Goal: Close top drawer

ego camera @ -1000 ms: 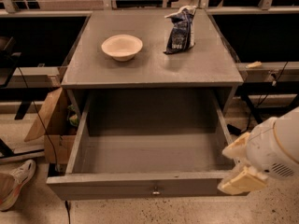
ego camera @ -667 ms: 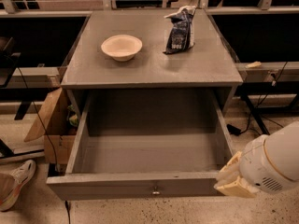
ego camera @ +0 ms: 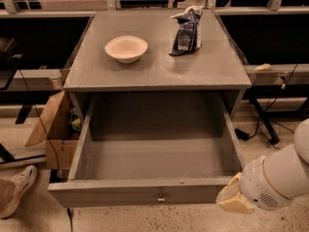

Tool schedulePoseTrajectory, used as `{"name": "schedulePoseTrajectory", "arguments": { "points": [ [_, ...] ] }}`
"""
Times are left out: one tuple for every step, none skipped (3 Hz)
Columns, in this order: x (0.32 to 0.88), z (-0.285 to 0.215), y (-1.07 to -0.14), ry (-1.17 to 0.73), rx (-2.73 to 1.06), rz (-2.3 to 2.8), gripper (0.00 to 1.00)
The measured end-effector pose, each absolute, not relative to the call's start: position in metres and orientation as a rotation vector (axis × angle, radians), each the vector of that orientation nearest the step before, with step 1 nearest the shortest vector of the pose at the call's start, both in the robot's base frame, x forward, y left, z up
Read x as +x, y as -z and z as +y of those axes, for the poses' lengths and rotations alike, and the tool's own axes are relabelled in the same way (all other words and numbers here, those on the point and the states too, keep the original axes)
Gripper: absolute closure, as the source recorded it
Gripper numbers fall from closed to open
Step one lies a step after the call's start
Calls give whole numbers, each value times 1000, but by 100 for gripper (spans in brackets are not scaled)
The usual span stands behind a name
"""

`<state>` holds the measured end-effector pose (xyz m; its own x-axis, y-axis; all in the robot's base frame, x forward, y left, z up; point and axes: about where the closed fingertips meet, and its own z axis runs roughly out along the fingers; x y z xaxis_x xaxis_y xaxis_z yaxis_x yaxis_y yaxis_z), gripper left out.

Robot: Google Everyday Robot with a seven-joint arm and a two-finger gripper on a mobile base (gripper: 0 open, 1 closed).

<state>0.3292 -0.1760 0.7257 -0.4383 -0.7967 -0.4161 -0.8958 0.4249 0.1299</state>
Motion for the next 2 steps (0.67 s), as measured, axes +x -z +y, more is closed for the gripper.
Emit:
{"name": "schedulePoseTrajectory", "arguments": {
  "points": [
    [346, -168, -702, -538, -1386, 2409, 100],
    [371, -155, -680, -563, -1309, 2425, 100]
  ]
}}
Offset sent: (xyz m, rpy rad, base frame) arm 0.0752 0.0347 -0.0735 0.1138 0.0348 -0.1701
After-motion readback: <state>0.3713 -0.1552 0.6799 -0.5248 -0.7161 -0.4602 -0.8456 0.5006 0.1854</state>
